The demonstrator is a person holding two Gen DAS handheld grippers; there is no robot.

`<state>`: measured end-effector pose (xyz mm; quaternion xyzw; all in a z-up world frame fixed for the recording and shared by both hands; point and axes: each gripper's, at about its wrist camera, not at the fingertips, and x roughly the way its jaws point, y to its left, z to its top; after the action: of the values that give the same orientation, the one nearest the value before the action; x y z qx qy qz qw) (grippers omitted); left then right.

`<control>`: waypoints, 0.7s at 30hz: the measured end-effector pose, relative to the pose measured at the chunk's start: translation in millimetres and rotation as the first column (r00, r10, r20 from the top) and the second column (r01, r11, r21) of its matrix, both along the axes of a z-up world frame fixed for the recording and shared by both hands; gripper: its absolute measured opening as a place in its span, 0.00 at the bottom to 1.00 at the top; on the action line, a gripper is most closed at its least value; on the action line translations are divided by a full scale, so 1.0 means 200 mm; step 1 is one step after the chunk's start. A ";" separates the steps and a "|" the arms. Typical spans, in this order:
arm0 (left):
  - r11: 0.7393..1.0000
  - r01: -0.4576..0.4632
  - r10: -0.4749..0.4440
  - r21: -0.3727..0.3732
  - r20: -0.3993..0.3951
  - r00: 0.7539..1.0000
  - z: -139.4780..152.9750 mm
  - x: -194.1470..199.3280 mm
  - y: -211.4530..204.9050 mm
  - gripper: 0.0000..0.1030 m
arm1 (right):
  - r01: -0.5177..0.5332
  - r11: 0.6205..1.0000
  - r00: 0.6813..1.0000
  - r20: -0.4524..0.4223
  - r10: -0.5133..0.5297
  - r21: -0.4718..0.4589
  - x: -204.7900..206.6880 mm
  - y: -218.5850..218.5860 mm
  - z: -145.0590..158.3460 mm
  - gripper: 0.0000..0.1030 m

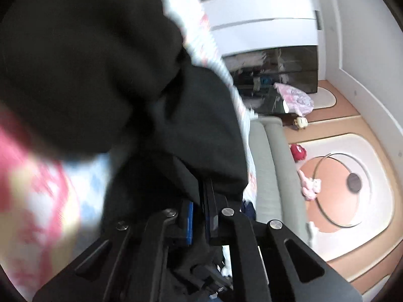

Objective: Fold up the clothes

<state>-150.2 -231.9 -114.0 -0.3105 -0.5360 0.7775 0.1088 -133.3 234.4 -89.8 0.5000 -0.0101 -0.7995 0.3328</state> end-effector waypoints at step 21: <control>0.974 -0.206 0.215 -0.093 0.103 0.971 -0.07 -0.05 -0.68 0.25 | 0.164 0.978 0.985 0.030 -0.169 0.126 0.01 0.36 -0.02 0.32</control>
<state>-160.3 -367.7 -128.9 -0.2994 -0.5391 0.7871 -0.0175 -131.0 306.0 -94.7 0.5332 -0.0096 -0.8132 0.2330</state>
